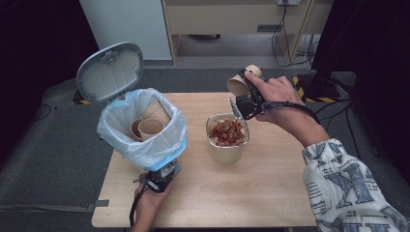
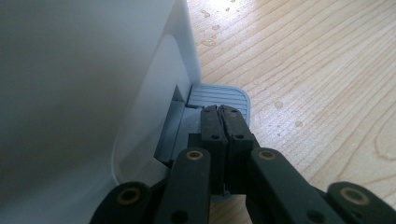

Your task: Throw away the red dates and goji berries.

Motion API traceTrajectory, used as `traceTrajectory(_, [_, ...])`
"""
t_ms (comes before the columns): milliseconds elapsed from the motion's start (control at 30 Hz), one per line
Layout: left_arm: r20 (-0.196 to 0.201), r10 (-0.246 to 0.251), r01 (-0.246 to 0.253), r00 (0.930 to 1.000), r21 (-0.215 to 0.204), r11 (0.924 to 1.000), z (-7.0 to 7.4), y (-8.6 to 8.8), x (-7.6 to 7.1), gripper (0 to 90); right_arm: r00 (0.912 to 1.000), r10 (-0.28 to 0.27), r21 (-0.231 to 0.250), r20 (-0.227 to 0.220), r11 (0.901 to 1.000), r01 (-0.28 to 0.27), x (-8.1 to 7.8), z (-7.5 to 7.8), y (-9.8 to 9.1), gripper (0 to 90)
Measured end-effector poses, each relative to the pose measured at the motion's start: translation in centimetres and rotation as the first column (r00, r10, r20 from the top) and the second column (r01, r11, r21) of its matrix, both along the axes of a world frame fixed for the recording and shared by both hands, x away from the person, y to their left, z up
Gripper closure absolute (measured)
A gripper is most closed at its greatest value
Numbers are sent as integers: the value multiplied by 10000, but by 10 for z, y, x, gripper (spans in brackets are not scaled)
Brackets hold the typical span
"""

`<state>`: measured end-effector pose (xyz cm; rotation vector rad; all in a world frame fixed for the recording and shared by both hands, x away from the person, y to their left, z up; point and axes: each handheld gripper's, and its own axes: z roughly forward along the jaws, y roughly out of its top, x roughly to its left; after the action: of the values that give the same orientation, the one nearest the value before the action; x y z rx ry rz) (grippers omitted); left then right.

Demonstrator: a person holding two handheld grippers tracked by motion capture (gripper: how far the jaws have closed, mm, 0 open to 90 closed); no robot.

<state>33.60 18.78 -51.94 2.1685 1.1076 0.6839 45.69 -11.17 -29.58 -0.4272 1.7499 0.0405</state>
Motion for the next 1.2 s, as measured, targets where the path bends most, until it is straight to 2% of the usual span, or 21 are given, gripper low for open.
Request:
traceTrajectory(200, [6,-2,2,10000,-5,10000,0,0,0,877,10000,16,-193,43,9998,-15,-1,-2,2,311])
traceTrajectory(533, [-2,-19,19,10000,-9,10000,0,0,0,877,10000,-51,-134,60,9999,52,-2,-1,2,311])
traceTrajectory(767, [-20,-11,11,10000,-9,10000,0,0,0,877,9994,-14,-541,352,9985,33,-4,8,0,314])
traceTrajectory(867, [-26,-8,8,10000,-28,10000,0,0,0,877,9986,-92,-22,517,10000,94,-2,15,0,317])
traceTrajectory(900, [-30,-16,16,10000,-35,10000,0,1,0,877,9985,-185,-4,516,9998,186,-1,13,2,320])
traceTrajectory(933, [-23,1,-1,10000,-43,10000,0,0,0,877,9992,-109,-419,387,9990,126,-1,6,5,321])
traceTrajectory(1000, [-37,2,-2,10000,-37,10000,0,1,0,877,9997,131,-1712,199,9852,-95,0,-15,11,322])
traceTrajectory(1033, [-35,1,-2,10000,-49,10000,0,1,0,877,9996,170,-2075,220,9782,-121,1,-20,12,322])
traceTrajectory(1067, [-43,-1,0,10000,-53,10000,0,1,0,877,9997,83,-2103,237,9776,-31,1,-20,12,322])
traceTrajectory(1133, [-40,21,-21,10000,-59,10000,0,1,0,877,9991,-76,-1529,426,9881,141,3,-11,10,322])
traceTrajectory(1167, [-35,19,-19,10000,-74,10000,0,1,0,877,9984,-125,-1387,552,9901,201,4,-6,9,322])
traceTrajectory(1200, [-31,14,-15,10000,-80,10000,0,1,0,877,9975,-156,-1469,696,9888,257,3,-5,8,323])
